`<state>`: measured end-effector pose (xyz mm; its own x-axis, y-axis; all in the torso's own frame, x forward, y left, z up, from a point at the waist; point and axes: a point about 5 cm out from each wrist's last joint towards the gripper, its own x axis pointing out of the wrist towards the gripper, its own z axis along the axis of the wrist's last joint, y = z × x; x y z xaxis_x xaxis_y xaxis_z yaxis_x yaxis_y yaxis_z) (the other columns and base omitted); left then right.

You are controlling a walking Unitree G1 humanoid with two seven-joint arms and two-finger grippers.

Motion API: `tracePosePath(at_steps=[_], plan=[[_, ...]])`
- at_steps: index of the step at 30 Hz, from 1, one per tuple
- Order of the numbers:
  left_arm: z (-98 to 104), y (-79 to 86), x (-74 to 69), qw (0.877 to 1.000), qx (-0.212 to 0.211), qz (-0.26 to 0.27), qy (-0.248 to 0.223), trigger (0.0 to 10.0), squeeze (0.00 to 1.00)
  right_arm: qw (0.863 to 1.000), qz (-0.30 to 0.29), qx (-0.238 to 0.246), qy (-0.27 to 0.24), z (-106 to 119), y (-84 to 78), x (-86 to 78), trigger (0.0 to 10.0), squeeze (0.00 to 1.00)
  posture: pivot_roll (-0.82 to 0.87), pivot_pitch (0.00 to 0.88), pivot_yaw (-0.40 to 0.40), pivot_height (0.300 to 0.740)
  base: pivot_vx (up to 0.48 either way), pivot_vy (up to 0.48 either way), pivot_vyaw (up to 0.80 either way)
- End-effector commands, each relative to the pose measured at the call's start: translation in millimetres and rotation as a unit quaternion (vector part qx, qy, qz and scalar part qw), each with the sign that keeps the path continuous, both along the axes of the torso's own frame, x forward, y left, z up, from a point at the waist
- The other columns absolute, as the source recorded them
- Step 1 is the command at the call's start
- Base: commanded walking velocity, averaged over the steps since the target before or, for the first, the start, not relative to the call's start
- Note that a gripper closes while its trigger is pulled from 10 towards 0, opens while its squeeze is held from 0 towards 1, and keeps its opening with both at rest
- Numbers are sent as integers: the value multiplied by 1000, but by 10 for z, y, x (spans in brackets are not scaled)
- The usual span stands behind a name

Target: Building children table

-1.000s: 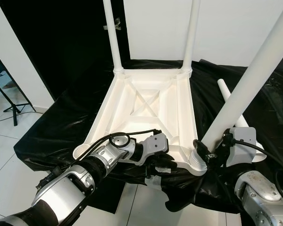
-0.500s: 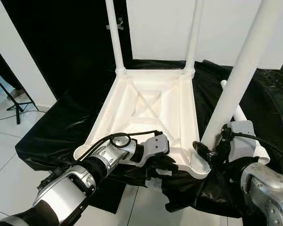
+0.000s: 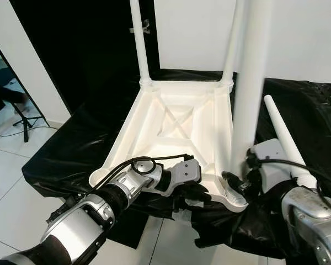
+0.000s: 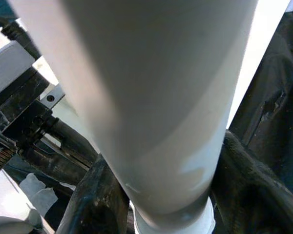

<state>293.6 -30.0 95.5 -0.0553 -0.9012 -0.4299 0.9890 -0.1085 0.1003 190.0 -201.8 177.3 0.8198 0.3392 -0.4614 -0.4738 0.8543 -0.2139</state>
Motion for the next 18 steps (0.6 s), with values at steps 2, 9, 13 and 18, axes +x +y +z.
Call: tracePosePath(at_steps=[2, 9, 13, 18], plan=[[-143, 164, 69, 997, 20, 71, 7, 10000, 0, 992, -17, 2, 125, -422, -16, -143, 10000, 0, -22, 0, 71, 740, 0, 0, 0], [-158, 167, 60, 997, 20, 71, 7, 10000, 0, 993, -28, 7, 112, -479, -3, -211, 10000, 0, -31, 0, 76, 740, 0, 0, 0], [-152, 150, 57, 997, 20, 69, 4, 10000, 0, 995, -38, 1, 94, -507, -25, -227, 10000, 0, -39, 0, 83, 740, 0, 0, 0], [-138, 132, 61, 998, 18, 67, 1, 10000, 0, 997, -33, -11, 66, -503, -27, -253, 10000, 0, -44, 0, 86, 740, 0, 0, 0]])
